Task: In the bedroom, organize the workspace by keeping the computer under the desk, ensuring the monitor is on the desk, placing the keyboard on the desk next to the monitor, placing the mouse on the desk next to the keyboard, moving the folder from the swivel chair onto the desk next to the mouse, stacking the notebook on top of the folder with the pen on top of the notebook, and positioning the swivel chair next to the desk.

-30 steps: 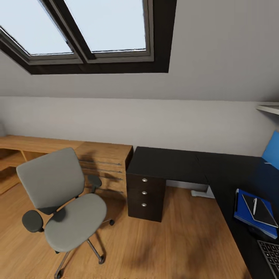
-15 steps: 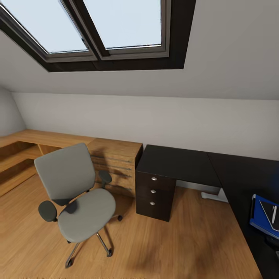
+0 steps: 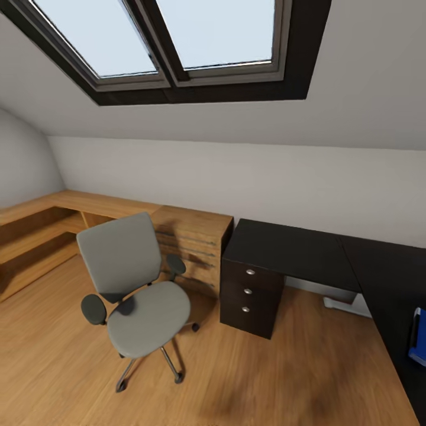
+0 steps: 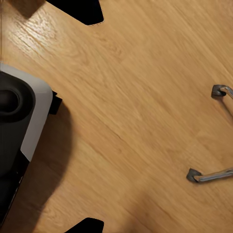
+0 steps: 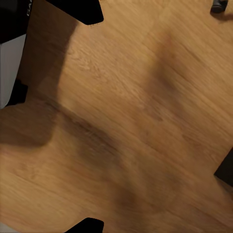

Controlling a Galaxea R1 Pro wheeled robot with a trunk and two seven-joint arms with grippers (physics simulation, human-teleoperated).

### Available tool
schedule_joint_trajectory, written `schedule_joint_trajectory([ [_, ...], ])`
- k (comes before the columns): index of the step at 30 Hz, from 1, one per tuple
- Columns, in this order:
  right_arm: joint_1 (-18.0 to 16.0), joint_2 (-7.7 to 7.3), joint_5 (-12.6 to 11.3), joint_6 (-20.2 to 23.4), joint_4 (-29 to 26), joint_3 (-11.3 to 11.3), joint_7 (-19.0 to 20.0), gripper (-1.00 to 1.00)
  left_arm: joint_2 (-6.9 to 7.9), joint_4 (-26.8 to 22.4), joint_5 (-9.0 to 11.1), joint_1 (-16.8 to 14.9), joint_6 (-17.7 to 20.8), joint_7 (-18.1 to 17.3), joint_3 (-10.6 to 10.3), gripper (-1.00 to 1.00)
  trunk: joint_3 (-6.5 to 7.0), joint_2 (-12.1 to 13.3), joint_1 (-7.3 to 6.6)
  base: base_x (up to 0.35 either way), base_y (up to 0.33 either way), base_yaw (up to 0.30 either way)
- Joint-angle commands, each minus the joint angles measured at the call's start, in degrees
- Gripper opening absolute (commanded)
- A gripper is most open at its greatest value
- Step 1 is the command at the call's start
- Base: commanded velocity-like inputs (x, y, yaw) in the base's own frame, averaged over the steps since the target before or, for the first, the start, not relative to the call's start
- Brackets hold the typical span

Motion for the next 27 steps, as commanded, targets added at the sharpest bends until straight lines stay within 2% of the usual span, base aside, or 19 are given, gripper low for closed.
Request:
schedule_joint_trajectory([
  [1, -0.07, 0.03, -0.59, -0.32, 0.13, 0.51, -0.06, 1.0, -0.08, 0.04, 0.59, -0.04, -0.07, -0.43, 0.11, 1.0, -0.16, -0.08, 0.02, 0.0, 0.0, 0.197],
  [8, -0.07, -0.22, -0.68, -0.41, 0.1, 0.45, -0.06, 1.0, -0.3, 0.88, 0.63, -0.04, 0.31, -0.18, 0.18, 1.0, -0.63, -0.08, 0.02, 0.0, 0.0, 0.196],
  [18, -0.07, -0.48, -0.79, -0.37, 0.06, 0.42, -0.06, 1.0, -0.3, 6.45, 0.62, -0.04, 0.42, -0.12, 0.11, 1.0, -1.31, -0.08, 0.02, 0.0, 0.0, 0.183],
  [27, -0.06, -0.45, -0.58, -0.34, 0.05, 0.46, -0.06, 1.0, -0.28, 7.21, 0.64, -0.04, 0.42, -0.13, 0.11, 1.0, -1.94, -0.08, 0.02, 0.0, 0.0, 0.18],
])
